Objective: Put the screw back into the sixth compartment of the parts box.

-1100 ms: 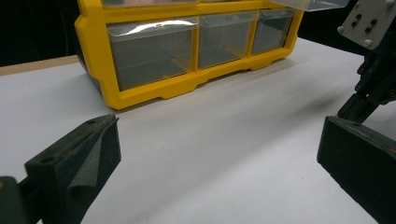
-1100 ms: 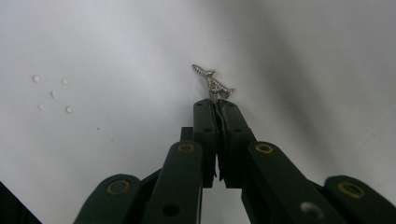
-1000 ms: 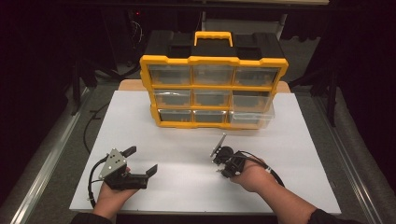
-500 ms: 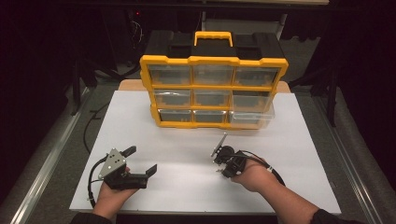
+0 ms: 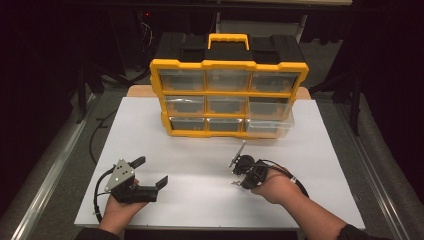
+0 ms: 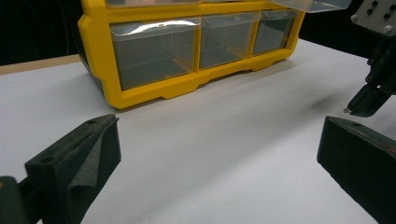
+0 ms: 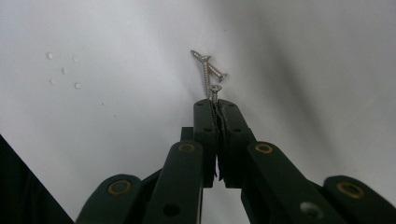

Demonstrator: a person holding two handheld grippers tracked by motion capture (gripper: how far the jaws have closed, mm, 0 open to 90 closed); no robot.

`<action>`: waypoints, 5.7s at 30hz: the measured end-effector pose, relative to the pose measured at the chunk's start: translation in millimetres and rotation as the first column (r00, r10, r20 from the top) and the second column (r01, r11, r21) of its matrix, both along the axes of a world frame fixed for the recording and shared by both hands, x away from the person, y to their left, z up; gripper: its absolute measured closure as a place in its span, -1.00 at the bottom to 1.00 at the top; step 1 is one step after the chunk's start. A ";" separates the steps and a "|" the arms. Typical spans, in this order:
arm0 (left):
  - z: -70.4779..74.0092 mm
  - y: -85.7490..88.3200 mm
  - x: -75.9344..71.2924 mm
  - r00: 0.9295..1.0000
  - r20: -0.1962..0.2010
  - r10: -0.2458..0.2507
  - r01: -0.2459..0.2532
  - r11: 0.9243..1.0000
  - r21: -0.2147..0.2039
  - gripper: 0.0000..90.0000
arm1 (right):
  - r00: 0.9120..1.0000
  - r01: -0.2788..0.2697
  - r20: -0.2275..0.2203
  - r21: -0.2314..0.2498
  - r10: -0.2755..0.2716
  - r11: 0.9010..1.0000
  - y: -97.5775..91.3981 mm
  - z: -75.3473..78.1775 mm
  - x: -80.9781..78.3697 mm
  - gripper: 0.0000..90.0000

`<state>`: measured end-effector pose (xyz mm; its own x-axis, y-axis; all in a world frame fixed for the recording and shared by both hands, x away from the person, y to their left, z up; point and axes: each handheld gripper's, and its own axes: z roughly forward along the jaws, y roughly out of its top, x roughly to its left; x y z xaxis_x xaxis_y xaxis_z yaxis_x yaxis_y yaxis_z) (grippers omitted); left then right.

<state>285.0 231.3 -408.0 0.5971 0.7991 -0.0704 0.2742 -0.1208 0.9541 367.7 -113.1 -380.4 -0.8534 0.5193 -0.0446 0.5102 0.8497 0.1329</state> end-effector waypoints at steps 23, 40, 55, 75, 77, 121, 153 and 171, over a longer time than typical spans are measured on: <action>-0.1 -1.3 -0.3 1.000 0.000 -0.004 0.004 1.000 0.006 -1.00 | 0.998 0.028 0.055 0.029 -0.030 0.999 -38.5 37.2 3.1 0.99; -0.5 -2.0 -0.3 1.000 -0.001 -0.005 0.005 1.000 0.007 -1.00 | 0.994 0.071 0.082 0.031 -0.073 0.997 -60.4 63.2 4.1 0.99; -0.5 -1.0 0.0 1.000 0.000 -0.005 0.005 1.000 0.008 -1.00 | 0.985 0.143 0.096 0.039 -0.146 0.989 -81.8 85.3 9.4 0.99; -0.6 -0.8 0.0 1.000 -0.003 -0.009 0.009 1.000 0.009 -1.00 | 0.982 0.155 0.103 0.032 -0.158 0.987 -94.8 102.2 15.1 0.99; -0.6 -0.7 0.0 1.000 -0.003 -0.009 0.009 1.000 0.009 -1.00 | 0.980 0.172 0.094 0.033 -0.175 0.985 -94.7 105.5 15.0 0.99; 0.5 -0.1 -1.1 1.000 0.008 -0.008 0.008 1.000 0.005 -1.00 | 0.976 0.154 0.147 0.060 -0.161 0.986 -86.0 169.3 29.4 0.99; 0.1 3.3 -1.2 1.000 0.004 0.005 -0.004 1.000 -0.013 -1.00 | 0.975 0.130 0.176 0.060 -0.139 0.990 -53.0 198.4 58.3 0.99; -0.2 2.4 -0.9 1.000 0.004 0.004 -0.004 1.000 -0.010 -1.00 | 0.976 0.105 0.184 0.055 -0.113 0.993 -43.0 199.3 64.4 0.99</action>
<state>284.0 233.7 -408.2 0.5940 0.8008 -0.0766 0.2710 -0.1096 0.9563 432.1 -156.1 -181.1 -0.7704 0.6140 -0.1718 0.5622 0.7813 0.2710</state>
